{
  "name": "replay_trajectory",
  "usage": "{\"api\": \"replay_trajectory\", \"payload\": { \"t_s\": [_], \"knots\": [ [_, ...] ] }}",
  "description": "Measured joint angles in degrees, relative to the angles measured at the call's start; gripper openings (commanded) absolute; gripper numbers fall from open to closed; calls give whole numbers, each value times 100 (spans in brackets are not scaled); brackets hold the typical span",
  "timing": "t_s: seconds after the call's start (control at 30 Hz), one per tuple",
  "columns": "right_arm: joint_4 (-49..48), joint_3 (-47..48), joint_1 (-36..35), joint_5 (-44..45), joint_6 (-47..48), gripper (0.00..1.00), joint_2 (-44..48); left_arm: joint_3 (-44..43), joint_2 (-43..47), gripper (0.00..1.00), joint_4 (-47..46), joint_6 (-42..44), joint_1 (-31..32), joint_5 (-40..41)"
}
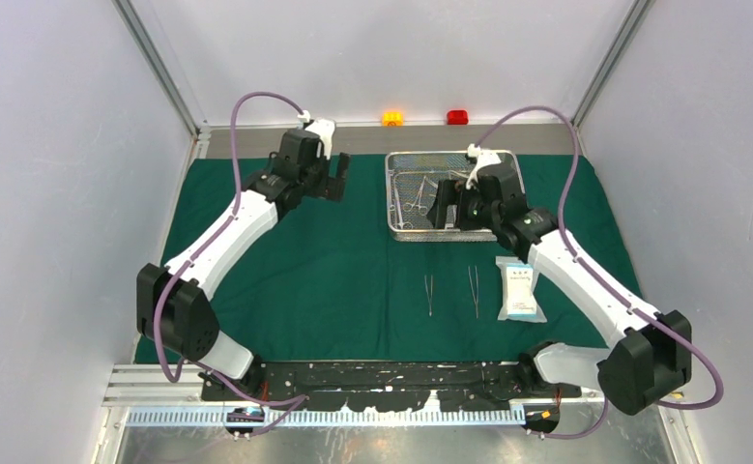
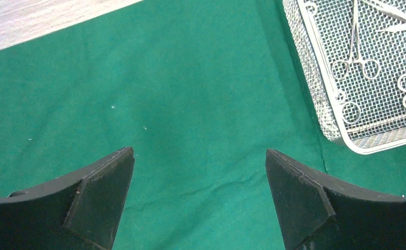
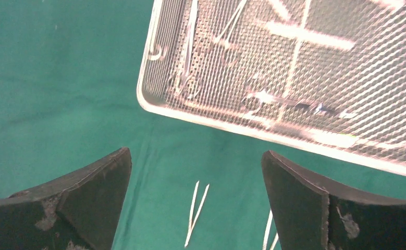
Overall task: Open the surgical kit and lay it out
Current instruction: Pick up the medical item from the container.
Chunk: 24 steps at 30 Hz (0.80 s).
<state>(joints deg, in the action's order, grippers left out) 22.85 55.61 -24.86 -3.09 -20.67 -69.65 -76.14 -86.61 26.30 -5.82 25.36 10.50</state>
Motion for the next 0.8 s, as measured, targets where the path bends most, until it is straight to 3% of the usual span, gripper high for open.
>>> {"api": "replay_trajectory", "payload": {
  "t_s": [0.17, 0.3, 0.6, 0.8],
  "knots": [
    [297, 953, 28, 879, 800, 100, -317, -413, 0, 100, 308, 48, 0, -52],
    [385, 1716, 238, 1392, 1469, 95, -1137, -546, 2, 100, 358, 223, 0, -219],
    [898, 3508, 1167, 1174, 2944, 74, -3624, -380, 61, 100, 422, 540, 0, -1117],
    [1425, 4752, 1281, 1027, 3836, 66, -5018, -273, 61, 100, 529, 745, 0, -1628]
  ]
}}
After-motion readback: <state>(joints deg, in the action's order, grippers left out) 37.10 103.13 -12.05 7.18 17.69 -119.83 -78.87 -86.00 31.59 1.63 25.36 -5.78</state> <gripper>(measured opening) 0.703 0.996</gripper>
